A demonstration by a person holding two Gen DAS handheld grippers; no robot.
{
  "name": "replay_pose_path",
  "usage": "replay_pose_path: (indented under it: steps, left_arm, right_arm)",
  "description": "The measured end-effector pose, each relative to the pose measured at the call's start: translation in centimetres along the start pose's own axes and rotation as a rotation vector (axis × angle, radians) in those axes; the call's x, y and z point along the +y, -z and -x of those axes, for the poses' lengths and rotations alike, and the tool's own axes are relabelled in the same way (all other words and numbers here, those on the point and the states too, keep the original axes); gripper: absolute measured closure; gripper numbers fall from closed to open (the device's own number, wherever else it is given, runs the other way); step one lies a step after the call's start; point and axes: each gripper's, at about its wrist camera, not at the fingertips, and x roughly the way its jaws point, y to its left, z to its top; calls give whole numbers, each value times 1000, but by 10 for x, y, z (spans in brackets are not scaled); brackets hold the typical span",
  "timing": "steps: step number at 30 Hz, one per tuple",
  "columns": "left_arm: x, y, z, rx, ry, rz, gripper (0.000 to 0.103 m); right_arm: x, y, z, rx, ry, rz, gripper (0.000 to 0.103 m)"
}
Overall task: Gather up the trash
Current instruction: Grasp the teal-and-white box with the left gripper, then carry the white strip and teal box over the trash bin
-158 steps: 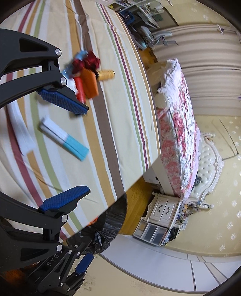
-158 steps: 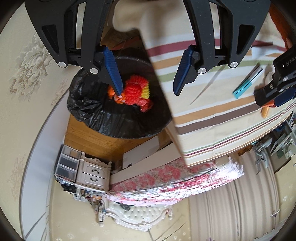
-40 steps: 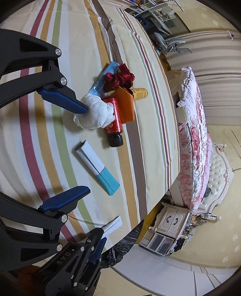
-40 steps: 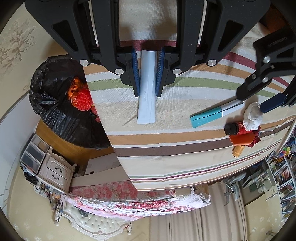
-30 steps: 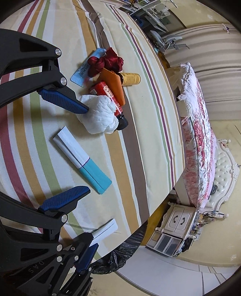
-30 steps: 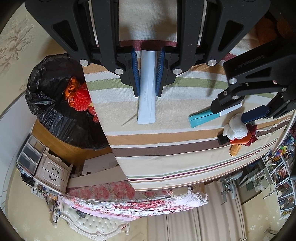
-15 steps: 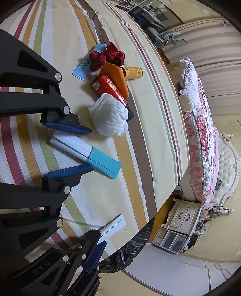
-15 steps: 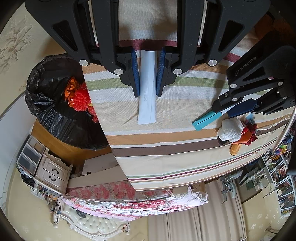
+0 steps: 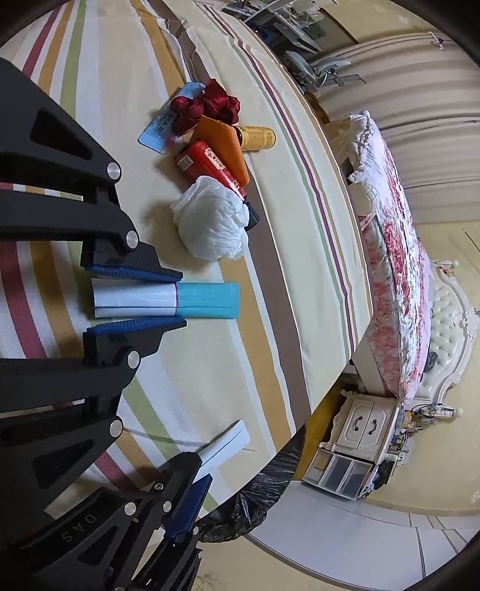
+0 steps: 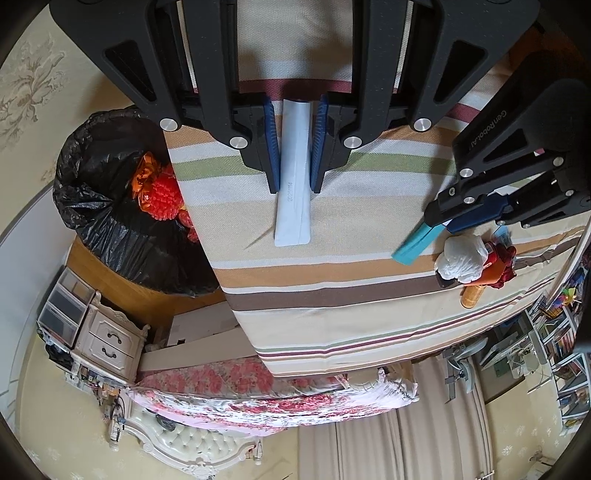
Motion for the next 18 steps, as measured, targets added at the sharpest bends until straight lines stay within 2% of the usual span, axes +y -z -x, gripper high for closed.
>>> replay_pose_path:
  steps: [9,18]
  left_arm:
    - [3,-1,12,-45,23,29,85]
    - [-12,-13,35,-119,84,19,85]
  right_arm:
    - [-6,-1,8,-19,2,-26,87]
    - [-39,-15,26,-81,67,-84,87]
